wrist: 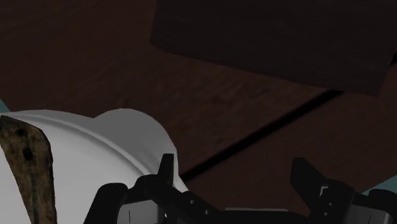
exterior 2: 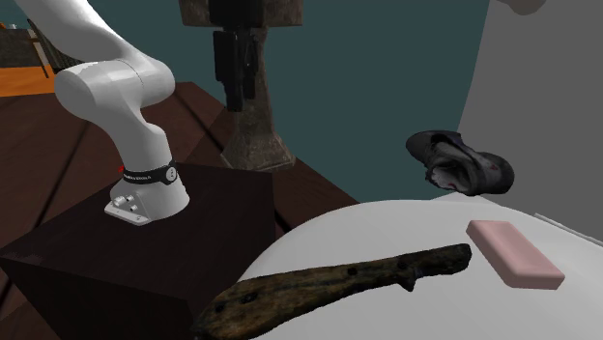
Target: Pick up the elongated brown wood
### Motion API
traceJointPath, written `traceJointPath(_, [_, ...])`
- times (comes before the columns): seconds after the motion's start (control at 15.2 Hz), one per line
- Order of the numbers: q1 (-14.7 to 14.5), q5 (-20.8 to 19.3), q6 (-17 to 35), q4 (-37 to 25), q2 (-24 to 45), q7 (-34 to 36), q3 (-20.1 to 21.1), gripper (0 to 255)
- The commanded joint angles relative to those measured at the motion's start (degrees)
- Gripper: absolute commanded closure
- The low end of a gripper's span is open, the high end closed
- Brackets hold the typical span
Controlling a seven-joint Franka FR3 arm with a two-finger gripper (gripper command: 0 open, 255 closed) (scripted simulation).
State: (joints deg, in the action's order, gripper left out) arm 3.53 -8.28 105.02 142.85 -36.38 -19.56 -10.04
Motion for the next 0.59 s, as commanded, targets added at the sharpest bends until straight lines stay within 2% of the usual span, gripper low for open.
traceJointPath(0.0, [0.6,-1.3,4.1,0.2,2.3,-2.3,-2.0,0])
traceJointPath(0.53, [0.9,-2.3,18.9,-4.3,15.7,-11.5,-9.4,0])
